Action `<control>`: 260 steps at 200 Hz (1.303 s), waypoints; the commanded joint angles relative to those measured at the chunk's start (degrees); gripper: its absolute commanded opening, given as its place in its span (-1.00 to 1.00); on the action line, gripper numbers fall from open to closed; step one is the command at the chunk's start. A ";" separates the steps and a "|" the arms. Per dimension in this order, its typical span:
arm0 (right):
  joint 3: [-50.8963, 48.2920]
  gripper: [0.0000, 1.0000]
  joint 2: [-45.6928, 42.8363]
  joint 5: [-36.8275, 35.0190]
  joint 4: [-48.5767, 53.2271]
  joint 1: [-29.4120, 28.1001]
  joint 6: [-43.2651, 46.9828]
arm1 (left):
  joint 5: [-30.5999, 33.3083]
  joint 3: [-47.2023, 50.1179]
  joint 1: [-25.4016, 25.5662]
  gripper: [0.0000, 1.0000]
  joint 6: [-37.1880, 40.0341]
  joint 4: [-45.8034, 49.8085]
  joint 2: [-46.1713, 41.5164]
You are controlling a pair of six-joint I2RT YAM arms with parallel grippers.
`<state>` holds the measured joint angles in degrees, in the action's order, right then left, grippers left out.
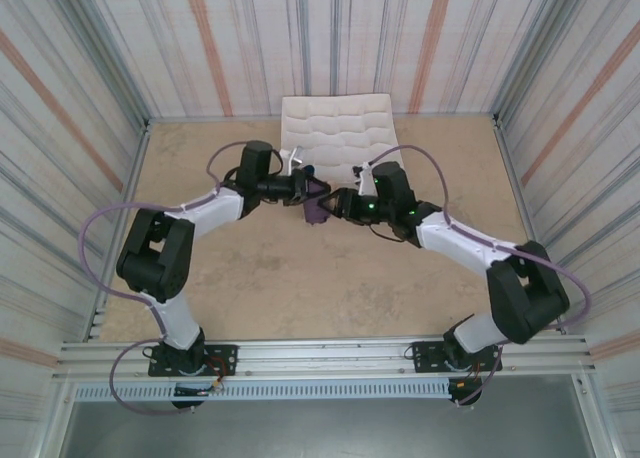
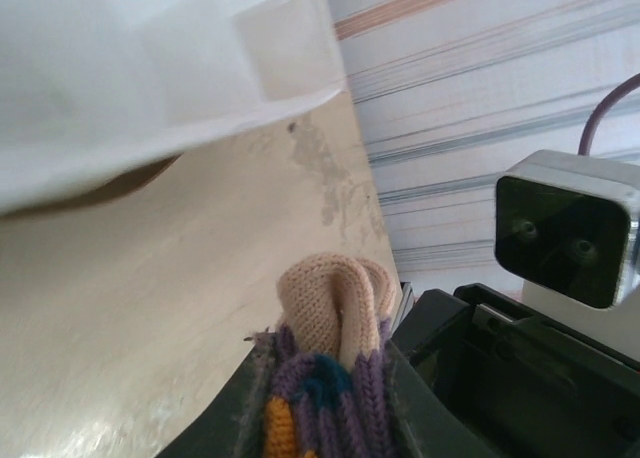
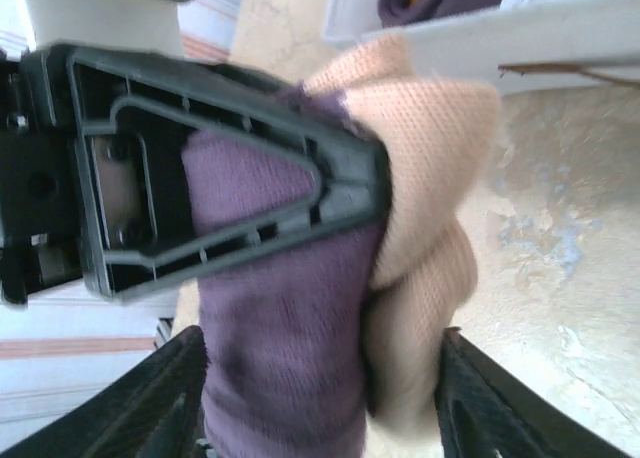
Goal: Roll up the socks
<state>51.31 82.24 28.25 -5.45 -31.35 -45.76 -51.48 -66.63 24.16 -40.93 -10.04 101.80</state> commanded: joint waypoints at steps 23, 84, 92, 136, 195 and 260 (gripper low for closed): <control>-0.43 0.25 -12.52 -4.19 16.09 6.34 3.49 | -4.52 -16.35 0.01 -1.00 17.15 13.80 4.54; -6.42 0.27 -24.03 -4.03 22.53 12.66 2.95 | -5.54 -38.76 -0.07 -1.00 34.08 30.05 17.44; -6.87 0.27 -25.12 -4.09 23.41 13.01 2.96 | -5.15 -40.92 -0.04 -1.00 35.84 31.66 17.91; -9.27 0.28 -30.67 -4.13 26.74 14.78 3.00 | -3.18 -48.28 -0.12 -1.00 42.54 36.74 24.25; -11.18 0.28 -33.23 -4.08 28.50 15.98 1.99 | -3.10 -52.87 -0.85 -1.00 43.65 37.33 30.12; -13.21 0.27 -34.63 -3.84 29.24 16.16 1.06 | -3.53 -60.95 -1.93 -1.00 42.31 37.64 36.72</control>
<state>39.24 48.80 24.86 21.89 -15.70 -44.36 -54.39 -123.46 22.85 1.10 27.05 136.68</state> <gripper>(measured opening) 0.637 0.243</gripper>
